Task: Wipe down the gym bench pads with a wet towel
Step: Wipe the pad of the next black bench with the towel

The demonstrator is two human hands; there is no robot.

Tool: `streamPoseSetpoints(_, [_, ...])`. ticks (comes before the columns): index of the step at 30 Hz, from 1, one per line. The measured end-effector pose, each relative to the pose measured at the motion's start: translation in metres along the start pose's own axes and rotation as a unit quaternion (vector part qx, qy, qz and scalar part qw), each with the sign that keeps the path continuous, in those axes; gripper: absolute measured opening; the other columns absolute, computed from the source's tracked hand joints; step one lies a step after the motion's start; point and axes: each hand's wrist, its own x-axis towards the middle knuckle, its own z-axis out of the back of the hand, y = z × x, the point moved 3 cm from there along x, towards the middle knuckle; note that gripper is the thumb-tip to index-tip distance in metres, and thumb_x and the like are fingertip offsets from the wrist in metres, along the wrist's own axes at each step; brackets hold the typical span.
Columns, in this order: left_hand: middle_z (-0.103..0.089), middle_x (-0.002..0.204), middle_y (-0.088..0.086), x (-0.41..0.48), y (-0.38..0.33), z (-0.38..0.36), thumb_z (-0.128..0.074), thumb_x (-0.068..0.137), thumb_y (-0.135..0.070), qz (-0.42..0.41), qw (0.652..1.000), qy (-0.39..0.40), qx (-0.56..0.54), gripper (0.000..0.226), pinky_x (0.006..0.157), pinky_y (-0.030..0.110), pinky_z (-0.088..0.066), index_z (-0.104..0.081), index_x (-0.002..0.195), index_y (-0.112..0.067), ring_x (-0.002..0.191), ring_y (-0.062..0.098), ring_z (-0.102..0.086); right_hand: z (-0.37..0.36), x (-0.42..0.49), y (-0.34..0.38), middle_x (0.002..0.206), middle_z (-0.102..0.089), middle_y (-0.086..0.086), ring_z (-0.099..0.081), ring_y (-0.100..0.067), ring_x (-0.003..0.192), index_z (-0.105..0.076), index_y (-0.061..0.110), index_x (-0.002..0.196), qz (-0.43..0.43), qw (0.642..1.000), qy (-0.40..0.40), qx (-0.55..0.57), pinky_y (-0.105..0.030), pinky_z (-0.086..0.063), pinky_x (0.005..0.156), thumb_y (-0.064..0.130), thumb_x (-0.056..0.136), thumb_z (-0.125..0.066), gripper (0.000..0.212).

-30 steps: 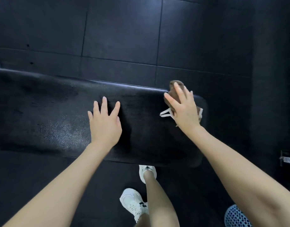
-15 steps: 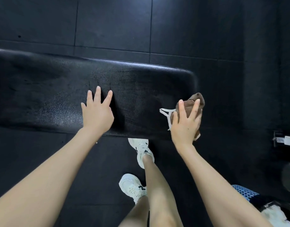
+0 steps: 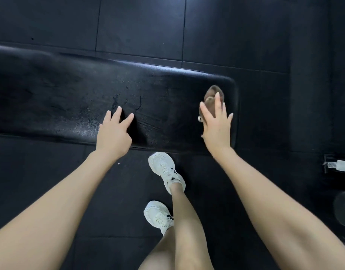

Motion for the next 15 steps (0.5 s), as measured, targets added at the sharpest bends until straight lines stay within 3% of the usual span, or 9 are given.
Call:
streamPoseSetpoints(3, [-0.016,0.156,0.013,-0.006,0.009,0.006,-0.038,0.088,-0.002,0.02,1.0,0.012,-0.015,0.062,0.115,0.042,-0.018,-0.032,0.145,-0.026,0.142,0.037,-0.01,-0.012,-0.042,0.019,0.159,-0.013,-0.011,-0.016,-0.053,0.138,-0.047,0.017,0.139,-0.022,1.0,0.013,-0.001,-0.072,-0.017,0.107,-0.008,0.081,-0.062,0.065])
streamPoseSetpoints(7, [-0.017,0.156,0.015,-0.023,0.03,0.021,-0.037,0.087,0.002,0.049,0.997,0.013,-0.054,0.064,0.113,0.039,-0.02,-0.034,0.144,-0.026,0.142,0.037,-0.012,-0.028,-0.065,0.088,0.152,-0.036,-0.006,-0.025,-0.06,0.131,-0.056,0.018,0.131,0.033,0.997,0.053,-0.054,-0.076,-0.027,0.097,0.012,0.087,-0.065,0.045])
streamPoseSetpoints(9, [-0.018,0.155,0.015,-0.033,0.044,0.031,-0.036,0.088,0.002,0.068,0.995,0.006,-0.076,0.063,0.112,0.038,-0.021,-0.034,0.144,-0.026,0.142,0.036,-0.013,-0.04,-0.067,0.128,0.156,-0.026,-0.003,-0.016,-0.058,0.136,-0.048,0.022,0.138,0.038,0.991,0.108,-0.062,-0.074,-0.019,0.103,0.014,0.09,-0.06,0.05])
streamPoseSetpoints(12, [-0.022,0.154,0.016,-0.05,0.073,0.05,-0.035,0.089,0.001,0.092,0.99,-0.014,-0.106,0.06,0.112,0.036,-0.02,-0.036,0.143,-0.025,0.141,0.036,-0.017,-0.046,-0.065,0.189,0.157,-0.024,-0.001,-0.016,-0.056,0.137,-0.047,0.024,0.138,0.101,0.983,0.136,-0.063,-0.073,-0.023,0.103,0.013,0.087,-0.065,0.055])
streamPoseSetpoints(15, [-0.03,0.151,0.016,-0.072,0.109,0.071,-0.036,0.09,0.0,0.138,0.977,-0.035,-0.157,0.055,0.11,0.036,-0.024,-0.042,0.141,-0.022,0.137,0.033,-0.025,-0.05,-0.058,0.234,0.161,-0.007,0.004,0.001,-0.045,0.143,-0.039,0.026,0.143,0.099,0.969,0.221,0.037,-0.064,-0.012,0.112,0.021,0.102,-0.04,0.042])
